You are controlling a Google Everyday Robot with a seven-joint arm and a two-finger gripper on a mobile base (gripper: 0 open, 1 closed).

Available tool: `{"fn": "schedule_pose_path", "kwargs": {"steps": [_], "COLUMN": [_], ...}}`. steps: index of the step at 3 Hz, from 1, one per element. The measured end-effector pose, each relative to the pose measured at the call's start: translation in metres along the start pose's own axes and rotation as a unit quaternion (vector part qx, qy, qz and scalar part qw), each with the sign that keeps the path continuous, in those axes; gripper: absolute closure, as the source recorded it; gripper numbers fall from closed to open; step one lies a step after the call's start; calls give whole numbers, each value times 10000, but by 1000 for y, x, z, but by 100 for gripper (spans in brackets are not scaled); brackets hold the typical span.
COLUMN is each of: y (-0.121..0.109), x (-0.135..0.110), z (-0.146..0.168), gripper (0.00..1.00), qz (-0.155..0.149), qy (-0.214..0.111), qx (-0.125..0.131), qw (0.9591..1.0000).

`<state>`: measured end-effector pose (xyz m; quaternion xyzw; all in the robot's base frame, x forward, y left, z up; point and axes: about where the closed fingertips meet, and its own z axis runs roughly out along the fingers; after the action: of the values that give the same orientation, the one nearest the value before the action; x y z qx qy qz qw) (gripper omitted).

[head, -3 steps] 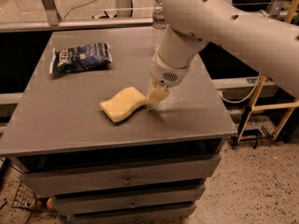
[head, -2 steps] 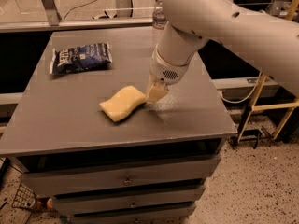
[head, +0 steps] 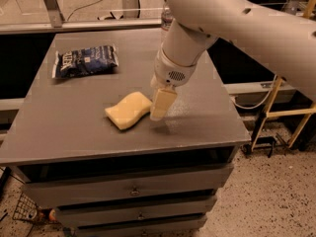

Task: Move sponge near blue chip bag

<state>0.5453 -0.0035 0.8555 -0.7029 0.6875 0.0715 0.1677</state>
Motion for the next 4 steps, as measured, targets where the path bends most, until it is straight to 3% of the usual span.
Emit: {"fn": "schedule_pose_path", "kwargs": {"steps": [1,3,4], "y": [1,13,16], "x": [-11,-47,-52], "z": [1,21,30], "gripper": [0,2,26], "qz": [-171,-762,-860], "qy": [-63,-53,-33], "qx": [-42,-311,-414], "qw": [9998,9966,9954]}}
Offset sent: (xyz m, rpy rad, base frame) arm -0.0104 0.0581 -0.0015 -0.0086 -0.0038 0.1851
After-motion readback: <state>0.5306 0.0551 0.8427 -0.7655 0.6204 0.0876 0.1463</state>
